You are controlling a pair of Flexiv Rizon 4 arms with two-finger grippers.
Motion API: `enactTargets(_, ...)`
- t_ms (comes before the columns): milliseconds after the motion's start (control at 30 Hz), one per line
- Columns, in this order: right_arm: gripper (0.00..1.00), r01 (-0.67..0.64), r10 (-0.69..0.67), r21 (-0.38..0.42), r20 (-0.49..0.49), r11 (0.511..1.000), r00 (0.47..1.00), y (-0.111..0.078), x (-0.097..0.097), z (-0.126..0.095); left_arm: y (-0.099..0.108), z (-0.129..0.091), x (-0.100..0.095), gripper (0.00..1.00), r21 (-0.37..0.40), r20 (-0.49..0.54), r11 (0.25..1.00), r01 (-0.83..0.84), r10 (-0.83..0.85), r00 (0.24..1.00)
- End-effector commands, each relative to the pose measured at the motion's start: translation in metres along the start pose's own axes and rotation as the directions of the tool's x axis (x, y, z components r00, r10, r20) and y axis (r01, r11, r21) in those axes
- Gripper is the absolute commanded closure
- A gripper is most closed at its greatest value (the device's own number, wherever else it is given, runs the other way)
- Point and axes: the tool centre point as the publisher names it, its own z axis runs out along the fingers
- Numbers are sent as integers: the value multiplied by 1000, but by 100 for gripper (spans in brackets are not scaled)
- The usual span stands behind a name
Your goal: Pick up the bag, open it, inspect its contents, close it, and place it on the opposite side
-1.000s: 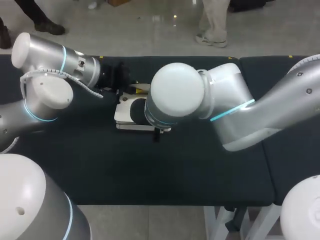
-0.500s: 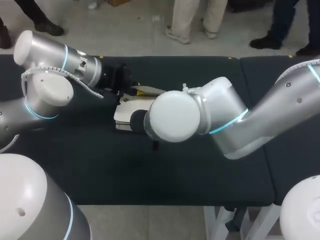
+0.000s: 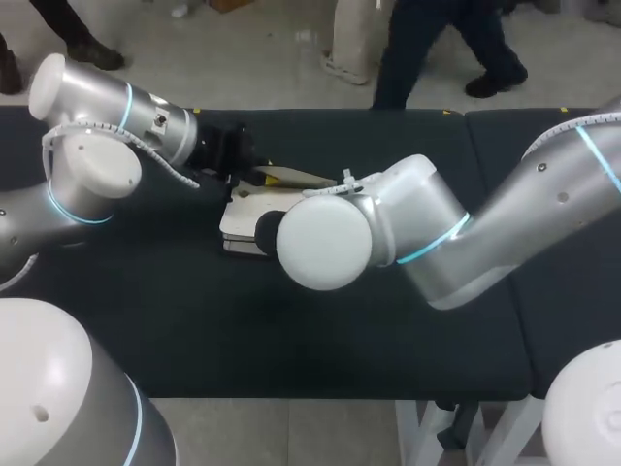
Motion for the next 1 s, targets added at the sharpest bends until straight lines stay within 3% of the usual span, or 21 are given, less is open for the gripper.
enactTargets(33, 56, 4, -4, 5, 3, 1000, 1000, 3, 1, 7, 3, 1, -2, 100, 9, -2, 1000, 0, 0, 1000)
enactTargets(367, 68, -1, 1, 27, -1, 1000, 1000, -1, -2, 17, 3, 2, -2, 100, 14, -10, 1000, -4, 5, 1000)
enactTargets(400, 73, -2, 2, 28, 0, 1000, 1000, -2, -3, 18, 3, 2, -1, 100, 14, -10, 1000, -5, 5, 1000)
enactTargets(500, 100, -7, 7, 24, 7, 1000, 1000, -2, -3, 18, 3, 2, -1, 100, 15, -12, 1000, -7, 7, 1000)
enactTargets(767, 100, -19, 19, 9, 18, 1000, 1000, -2, 0, 19, 2, 3, 3, 100, 30, -9, 999, -28, 28, 1000)
enactTargets(1000, 100, -19, 19, 9, 18, 1000, 1000, -2, 0, 19, -7, -2, 16, 100, 41, 29, 988, -148, 147, 989)
